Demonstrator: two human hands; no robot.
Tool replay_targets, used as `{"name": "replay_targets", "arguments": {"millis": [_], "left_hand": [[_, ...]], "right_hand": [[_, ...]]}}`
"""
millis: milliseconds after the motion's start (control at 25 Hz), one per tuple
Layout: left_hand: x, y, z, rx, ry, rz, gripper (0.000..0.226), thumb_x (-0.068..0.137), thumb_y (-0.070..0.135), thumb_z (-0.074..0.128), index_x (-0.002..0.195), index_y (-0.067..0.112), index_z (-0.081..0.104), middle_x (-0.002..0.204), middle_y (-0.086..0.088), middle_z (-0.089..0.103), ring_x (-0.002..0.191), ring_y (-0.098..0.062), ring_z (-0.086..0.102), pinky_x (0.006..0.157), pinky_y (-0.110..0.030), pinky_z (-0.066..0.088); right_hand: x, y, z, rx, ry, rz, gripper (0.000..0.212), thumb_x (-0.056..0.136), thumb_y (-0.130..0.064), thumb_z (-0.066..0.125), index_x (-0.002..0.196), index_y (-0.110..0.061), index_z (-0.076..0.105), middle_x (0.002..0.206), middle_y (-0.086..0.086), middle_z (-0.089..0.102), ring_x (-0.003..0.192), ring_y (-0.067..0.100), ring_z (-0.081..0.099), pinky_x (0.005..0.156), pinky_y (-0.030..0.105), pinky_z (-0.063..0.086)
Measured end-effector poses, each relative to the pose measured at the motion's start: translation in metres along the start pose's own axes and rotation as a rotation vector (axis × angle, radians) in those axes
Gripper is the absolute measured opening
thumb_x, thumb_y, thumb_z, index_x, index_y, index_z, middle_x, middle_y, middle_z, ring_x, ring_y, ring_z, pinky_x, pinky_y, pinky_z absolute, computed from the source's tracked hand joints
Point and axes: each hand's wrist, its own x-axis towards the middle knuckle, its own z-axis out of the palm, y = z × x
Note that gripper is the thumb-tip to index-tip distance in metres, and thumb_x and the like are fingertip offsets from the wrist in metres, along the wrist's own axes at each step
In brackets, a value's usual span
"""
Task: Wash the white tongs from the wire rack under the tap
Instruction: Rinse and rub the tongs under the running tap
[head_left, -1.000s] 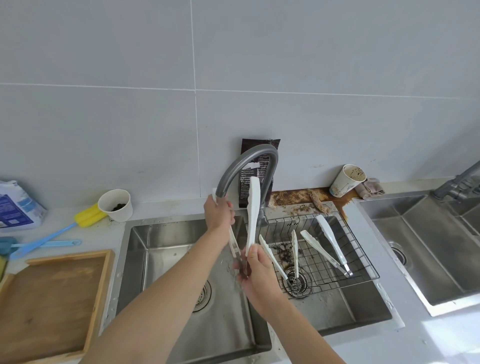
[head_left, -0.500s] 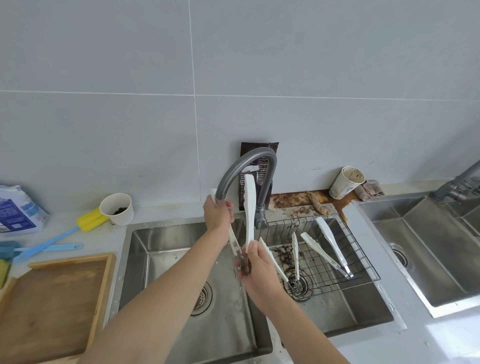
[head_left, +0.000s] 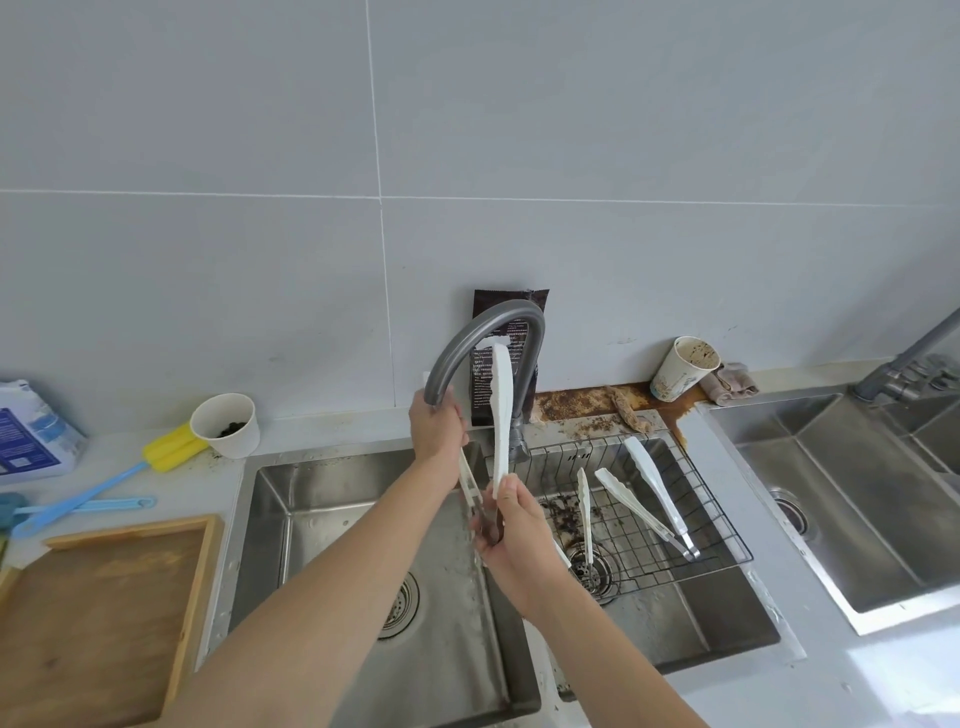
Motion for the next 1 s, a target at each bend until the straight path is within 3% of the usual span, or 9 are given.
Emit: {"name": "replay_targets", "arguments": {"millis": [120,280,400,520,600,680,800,880,1000], "left_hand": [[-0.009,-0.012,0.005,-0.011,-0.115,-0.061,0.013,0.098,0.023,0.053,0.089,0.014,0.051,0.056,0.004,0.044,0.035,-0.005,0.034,0.033,-0.018,0.028],[-0.004,-0.007,-0.005,-0.195,-0.185,-0.217,0.009,0.091,0.009,0.06,0.086,0.012,0.053,0.054,0.004,0.045,0.033,-0.004,0.032,0.029,-0.017,0.023],[0.006,0.001,-0.011,-0.319,-0.173,-0.284,0.022,0.087,0.017,0.07,0.075,0.015,0.051,0.052,0.006,0.046,0.032,-0.004,0.034,0.028,-0.016,0.026],[0.006,0.002,-0.012,-0.435,-0.183,-0.315,0.031,0.071,0.031,0.081,0.081,0.015,0.057,0.055,0.006,0.049,0.035,-0.003,0.04,0.03,-0.014,0.03],[0.005,-0.001,-0.01,-0.417,-0.137,-0.323,0.035,0.071,0.033,0.082,0.086,0.014,0.057,0.056,0.005,0.051,0.037,-0.004,0.042,0.031,-0.015,0.032],[0.007,-0.002,-0.01,-0.347,-0.065,-0.311,0.028,0.083,0.029,0.076,0.094,0.012,0.056,0.058,0.003,0.051,0.038,-0.005,0.039,0.033,-0.016,0.032],[0.009,0.001,-0.007,-0.342,-0.069,-0.276,0.015,0.095,0.023,0.061,0.094,0.01,0.056,0.062,0.002,0.05,0.038,-0.006,0.038,0.035,-0.016,0.031],[0.0,-0.001,-0.004,-0.41,-0.161,-0.259,0.022,0.097,0.032,0.055,0.091,0.011,0.056,0.06,0.004,0.05,0.037,-0.004,0.037,0.035,-0.016,0.031],[-0.011,-0.014,0.001,-0.432,-0.259,-0.287,0.036,0.101,0.044,0.04,0.106,0.011,0.053,0.063,0.004,0.045,0.037,-0.004,0.032,0.037,-0.017,0.027]], "right_hand": [[0.005,-0.007,0.001,0.081,0.042,0.049,0.034,0.105,-0.035,0.038,0.086,-0.013,0.056,0.07,0.001,0.054,0.055,0.014,0.051,0.054,0.025,0.039],[0.006,-0.004,-0.005,0.127,0.015,0.143,0.037,0.104,-0.043,0.036,0.087,-0.014,0.052,0.072,0.01,0.066,0.045,0.013,0.049,0.04,0.021,0.037],[0.005,-0.001,-0.01,0.223,-0.021,0.235,0.04,0.102,-0.048,0.036,0.086,-0.015,0.052,0.065,0.012,0.062,0.039,0.011,0.04,0.033,0.019,0.028],[0.007,-0.004,-0.008,0.273,0.016,0.294,0.043,0.101,-0.05,0.037,0.086,-0.013,0.051,0.059,0.009,0.056,0.036,0.009,0.035,0.03,0.016,0.023],[0.005,-0.004,-0.009,0.164,0.055,0.252,0.04,0.103,-0.046,0.036,0.092,-0.01,0.05,0.06,0.009,0.058,0.036,0.009,0.035,0.03,0.017,0.024],[-0.001,-0.002,-0.01,-0.04,0.073,0.182,0.033,0.105,-0.039,0.037,0.099,-0.008,0.048,0.06,0.005,0.056,0.039,0.009,0.035,0.033,0.018,0.027],[-0.006,0.008,-0.01,-0.193,0.05,0.204,0.027,0.105,-0.031,0.037,0.1,-0.009,0.05,0.051,-0.005,0.035,0.038,0.007,0.025,0.034,0.019,0.021],[-0.001,0.007,-0.008,-0.058,0.031,0.313,0.028,0.105,-0.03,0.037,0.092,-0.009,0.051,0.047,-0.007,0.025,0.034,0.006,0.019,0.03,0.017,0.015],[0.006,0.0,-0.006,0.22,0.003,0.434,0.033,0.104,-0.032,0.04,0.08,-0.012,0.048,0.041,-0.007,0.023,0.027,0.005,0.019,0.026,0.014,0.011]]}}
